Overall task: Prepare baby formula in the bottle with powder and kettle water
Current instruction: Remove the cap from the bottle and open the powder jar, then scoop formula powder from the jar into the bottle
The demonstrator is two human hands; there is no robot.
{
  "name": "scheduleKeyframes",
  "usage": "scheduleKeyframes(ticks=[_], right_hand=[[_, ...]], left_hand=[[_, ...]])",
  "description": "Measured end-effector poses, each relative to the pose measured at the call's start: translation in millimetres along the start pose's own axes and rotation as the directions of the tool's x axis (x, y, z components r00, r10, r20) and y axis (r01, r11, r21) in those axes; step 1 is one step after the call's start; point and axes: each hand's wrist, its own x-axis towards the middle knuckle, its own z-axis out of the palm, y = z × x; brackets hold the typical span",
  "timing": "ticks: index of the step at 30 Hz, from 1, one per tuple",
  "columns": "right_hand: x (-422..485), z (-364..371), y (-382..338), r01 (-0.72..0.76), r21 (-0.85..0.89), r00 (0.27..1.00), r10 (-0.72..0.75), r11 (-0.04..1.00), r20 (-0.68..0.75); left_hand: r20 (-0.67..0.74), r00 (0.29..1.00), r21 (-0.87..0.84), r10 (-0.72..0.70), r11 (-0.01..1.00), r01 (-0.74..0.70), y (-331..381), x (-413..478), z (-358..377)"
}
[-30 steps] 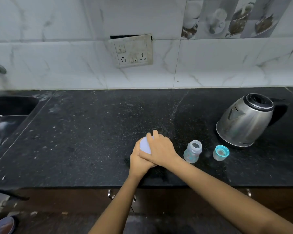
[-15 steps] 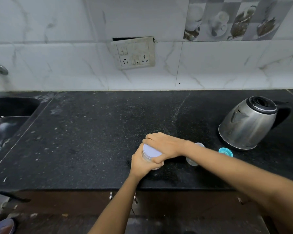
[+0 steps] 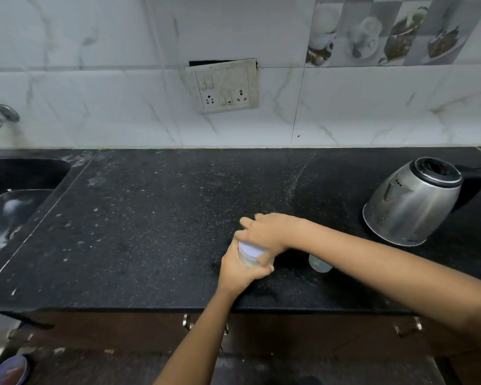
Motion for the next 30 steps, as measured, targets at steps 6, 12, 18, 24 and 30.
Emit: scheduleKeyframes(ticks=[6,12,18,24,30], right_hand=[[-17.6,-15.1,37.9,0.126,0.376,0.97,-0.035,0.918,-0.24],[-6.6,26.9,65.8,-0.204,0.792,0.826,0.536,0.576,-0.177],[39.5,92.2,53.5,-0.509,0.796,0.663,0.739,0.327,0.121],[41.2,84.6,48.7,-0.448,0.847,0.62,0.782,0.286,0.065],[2.2,41.3,3.1,-0.101,0.795,0.631,0.657,0.598,-0.413]], left_hand=[[0.003,0.997,-0.032,0.072,0.997,-0.072,-1.0,-0.7,-0.9],[0.018,0.988,-0.02,0.152,0.988,-0.152,-7.7,2.4,-6.4],[-0.04,0.962,-0.04,0.27,0.962,-0.272,-3.1,-5.4,-4.7],[-0.04,0.965,-0.081,0.26,0.962,-0.262,-4.3,-5.0,-4.5],[-0.039,0.963,-0.101,0.266,0.958,-0.269,-5.2,-4.9,-2.8]])
